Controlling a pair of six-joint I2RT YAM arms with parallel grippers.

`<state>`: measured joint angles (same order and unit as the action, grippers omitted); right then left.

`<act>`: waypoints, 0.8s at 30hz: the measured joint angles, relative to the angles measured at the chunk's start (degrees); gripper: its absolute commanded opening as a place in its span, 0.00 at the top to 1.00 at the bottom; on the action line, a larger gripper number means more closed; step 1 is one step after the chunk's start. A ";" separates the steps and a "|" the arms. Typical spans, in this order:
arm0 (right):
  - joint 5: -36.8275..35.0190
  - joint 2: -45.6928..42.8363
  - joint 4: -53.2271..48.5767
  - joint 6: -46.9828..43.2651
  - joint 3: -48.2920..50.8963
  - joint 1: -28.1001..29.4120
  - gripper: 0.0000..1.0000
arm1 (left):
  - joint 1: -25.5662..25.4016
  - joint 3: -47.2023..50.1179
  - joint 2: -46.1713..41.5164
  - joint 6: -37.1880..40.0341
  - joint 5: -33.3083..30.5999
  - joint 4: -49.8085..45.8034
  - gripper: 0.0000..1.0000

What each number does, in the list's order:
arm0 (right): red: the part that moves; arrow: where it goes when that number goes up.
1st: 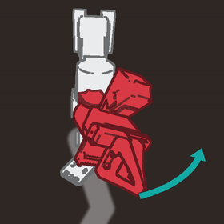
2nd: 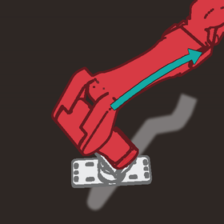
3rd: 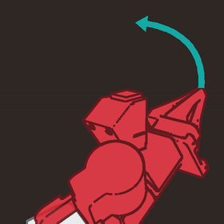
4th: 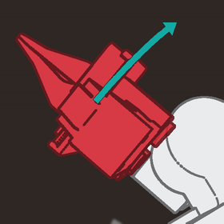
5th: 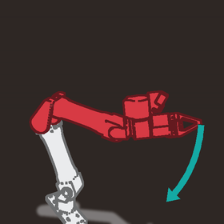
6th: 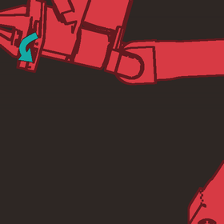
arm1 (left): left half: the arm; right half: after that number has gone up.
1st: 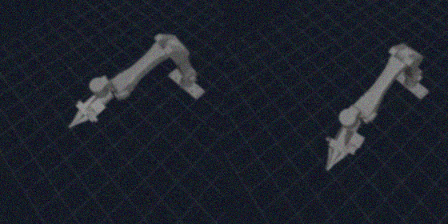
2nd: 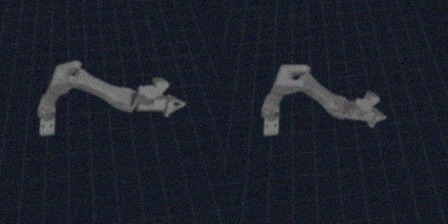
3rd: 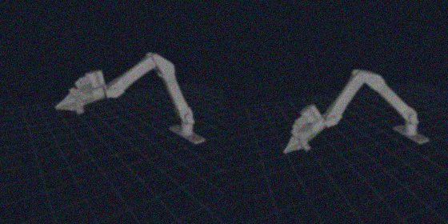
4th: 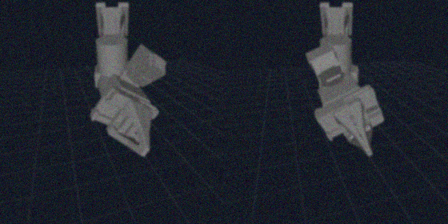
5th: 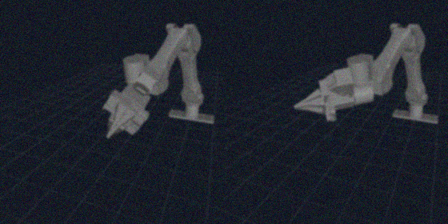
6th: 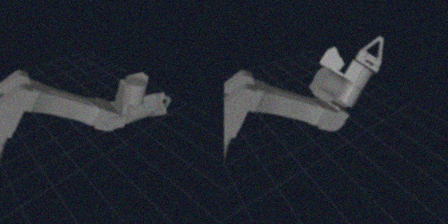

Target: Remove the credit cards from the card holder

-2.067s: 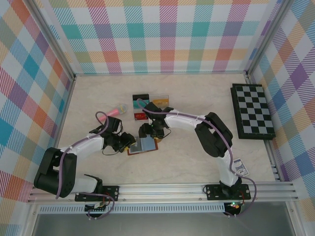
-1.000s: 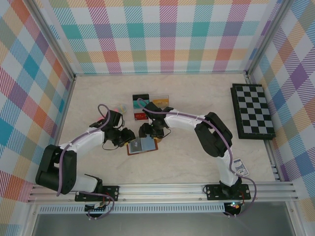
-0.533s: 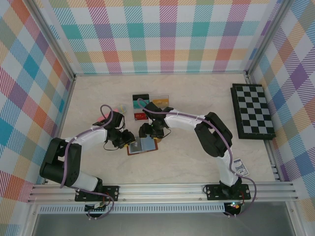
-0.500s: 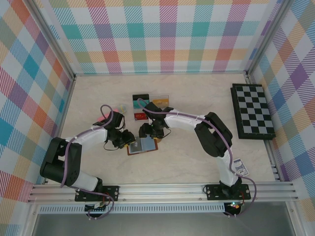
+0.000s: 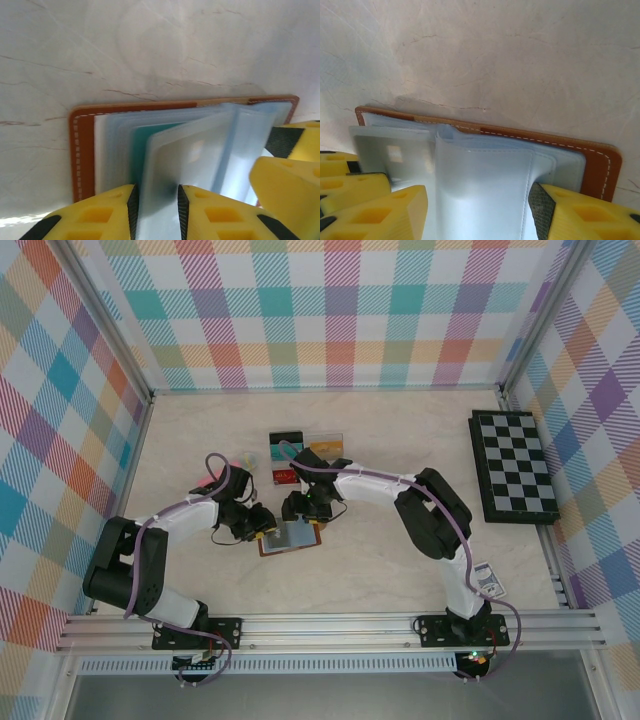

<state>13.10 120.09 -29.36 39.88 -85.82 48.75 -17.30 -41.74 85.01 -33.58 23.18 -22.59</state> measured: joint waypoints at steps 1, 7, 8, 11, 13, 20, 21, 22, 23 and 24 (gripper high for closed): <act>0.00 0.00 0.00 0.00 0.00 0.00 0.42 | 0.00 0.00 -0.02 0.02 0.44 0.22 0.72; 0.02 0.04 0.13 0.00 0.09 0.00 0.42 | 0.00 -0.02 -1.88 0.09 1.68 0.22 0.78; 0.02 0.04 0.17 0.00 0.11 0.00 0.42 | 0.00 -0.07 -2.21 0.20 1.73 0.20 0.80; 0.04 -0.02 0.37 -0.02 0.26 0.00 0.42 | 0.00 -0.09 -3.10 0.63 1.86 0.15 0.88; 0.07 -0.44 0.92 -0.04 0.76 0.00 0.42 | 0.00 -0.09 -3.37 0.87 1.86 0.04 0.93; -1.16 -5.31 1.01 0.00 4.85 -0.02 0.41 | 0.00 -0.22 -4.42 2.58 1.29 -1.62 1.00; -1.36 -6.56 1.09 -0.02 5.44 -0.04 0.41 | 0.00 -0.33 -4.79 3.04 1.07 -2.49 1.00; -1.53 -7.74 1.29 0.02 5.97 -0.07 0.41 | 0.00 -0.50 -5.11 3.28 0.74 -3.28 1.00; -1.64 -9.31 1.81 0.11 6.86 -0.07 0.41 | -0.02 -0.68 -5.55 3.65 0.31 -4.07 1.00; -1.73 -10.93 2.60 0.26 8.04 -0.07 0.41 | -0.02 -0.98 -6.03 3.98 -0.04 -5.05 1.00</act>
<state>11.38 109.16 -26.76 40.14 -77.78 48.69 -17.32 -42.72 78.98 -29.61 23.14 -27.64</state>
